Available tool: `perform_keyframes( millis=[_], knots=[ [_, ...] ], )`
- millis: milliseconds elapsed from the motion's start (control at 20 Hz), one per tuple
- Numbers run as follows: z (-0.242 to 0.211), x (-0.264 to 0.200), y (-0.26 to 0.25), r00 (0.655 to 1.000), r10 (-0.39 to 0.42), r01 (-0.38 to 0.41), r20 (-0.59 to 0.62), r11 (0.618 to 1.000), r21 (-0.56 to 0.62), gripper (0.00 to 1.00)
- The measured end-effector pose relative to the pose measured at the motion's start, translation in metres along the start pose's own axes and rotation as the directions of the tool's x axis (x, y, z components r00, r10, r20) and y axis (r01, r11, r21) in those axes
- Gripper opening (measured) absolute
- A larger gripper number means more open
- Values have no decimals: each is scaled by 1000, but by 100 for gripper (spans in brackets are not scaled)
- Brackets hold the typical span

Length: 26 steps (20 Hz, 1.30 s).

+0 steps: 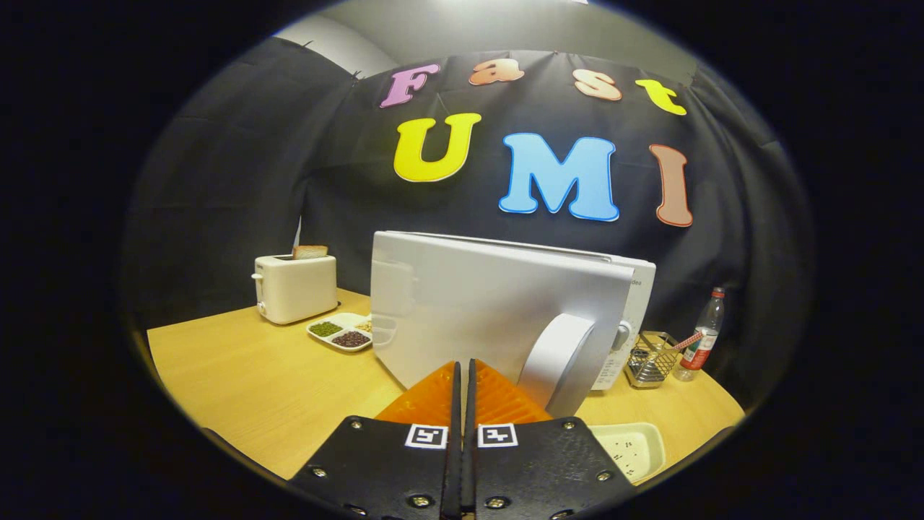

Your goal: Open the microwave, put the food inside, and close the microwave door.

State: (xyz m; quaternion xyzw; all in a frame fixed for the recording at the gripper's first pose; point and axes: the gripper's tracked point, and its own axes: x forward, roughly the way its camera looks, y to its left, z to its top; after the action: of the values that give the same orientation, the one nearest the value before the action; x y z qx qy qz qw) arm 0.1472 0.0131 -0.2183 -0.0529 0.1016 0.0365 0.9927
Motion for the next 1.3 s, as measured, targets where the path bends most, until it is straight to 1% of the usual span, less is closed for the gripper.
perform_keyframes(
  millis=[200, 350, 400, 550, 750, 900, 1000, 1050, 1100, 1200, 1300],
  knots=[
    [3, 22, -19, 999, -38, 38, -6, 999, -14, 1],
    [8, 41, -27, 998, -68, 68, -2, 997, -45, 1],
    [9, 48, -26, 998, -63, 63, -4, 997, -49, 1],
    [9, 68, -37, 992, -123, 122, -1, 990, -73, 1],
    [4, 94, -50, 985, -170, 168, -26, 985, -43, 1],
    [4, 120, -63, 975, -220, 219, -28, 974, -52, 1],
    [3, 135, -67, 970, -239, 237, -41, 970, -49, 1],
    [6, 136, -65, 970, -244, 243, -21, 969, -40, 1],
    [4, 142, -65, 970, -241, 239, -35, 970, -53, 3],
    [4, 143, -63, 964, -264, 262, -15, 961, -90, 6],
    [5, 142, -62, 964, -265, 263, -20, 961, -87, 7]
  ],
)
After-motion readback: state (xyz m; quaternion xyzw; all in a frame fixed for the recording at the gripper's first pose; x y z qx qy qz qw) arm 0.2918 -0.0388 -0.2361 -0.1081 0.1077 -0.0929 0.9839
